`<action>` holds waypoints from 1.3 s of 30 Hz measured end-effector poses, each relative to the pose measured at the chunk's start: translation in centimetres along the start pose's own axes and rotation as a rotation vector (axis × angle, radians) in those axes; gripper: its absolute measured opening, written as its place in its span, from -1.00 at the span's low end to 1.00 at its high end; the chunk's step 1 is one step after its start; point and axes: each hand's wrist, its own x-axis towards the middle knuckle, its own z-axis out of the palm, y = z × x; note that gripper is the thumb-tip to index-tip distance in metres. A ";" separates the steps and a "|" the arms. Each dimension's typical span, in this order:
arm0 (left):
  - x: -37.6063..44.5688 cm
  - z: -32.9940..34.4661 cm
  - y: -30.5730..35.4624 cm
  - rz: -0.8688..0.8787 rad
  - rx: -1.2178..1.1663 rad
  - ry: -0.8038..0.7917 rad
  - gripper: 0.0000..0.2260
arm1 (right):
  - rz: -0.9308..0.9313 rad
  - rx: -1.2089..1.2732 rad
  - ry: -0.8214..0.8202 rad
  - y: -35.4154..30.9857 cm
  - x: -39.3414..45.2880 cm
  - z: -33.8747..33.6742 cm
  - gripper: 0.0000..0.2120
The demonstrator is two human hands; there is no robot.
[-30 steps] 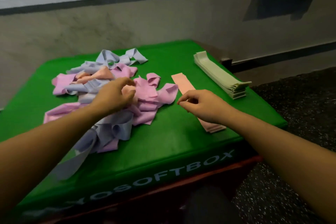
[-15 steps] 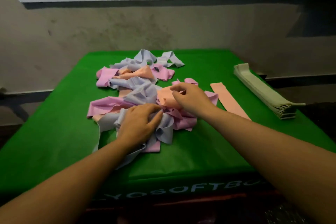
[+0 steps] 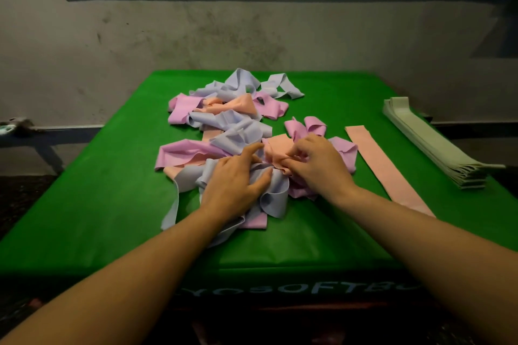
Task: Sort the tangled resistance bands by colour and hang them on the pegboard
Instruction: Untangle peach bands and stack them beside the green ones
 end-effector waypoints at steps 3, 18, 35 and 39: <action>0.0 -0.2 0.2 0.021 0.041 -0.012 -0.54 | -0.084 0.039 0.005 0.0 -1.7 -1.3 -0.80; 1.5 -1.6 1.9 0.127 0.309 -0.173 -0.69 | 0.547 1.163 0.202 -3.7 -4.4 -8.2 -0.83; -4.9 -4.3 14.8 -0.428 -1.256 -0.420 -0.86 | 0.502 1.628 -0.018 -5.9 -12.1 -13.9 -0.73; -6.2 -5.2 15.6 -0.467 -1.421 -0.309 -0.85 | 0.543 1.547 -0.079 -5.5 -14.0 -14.2 -0.62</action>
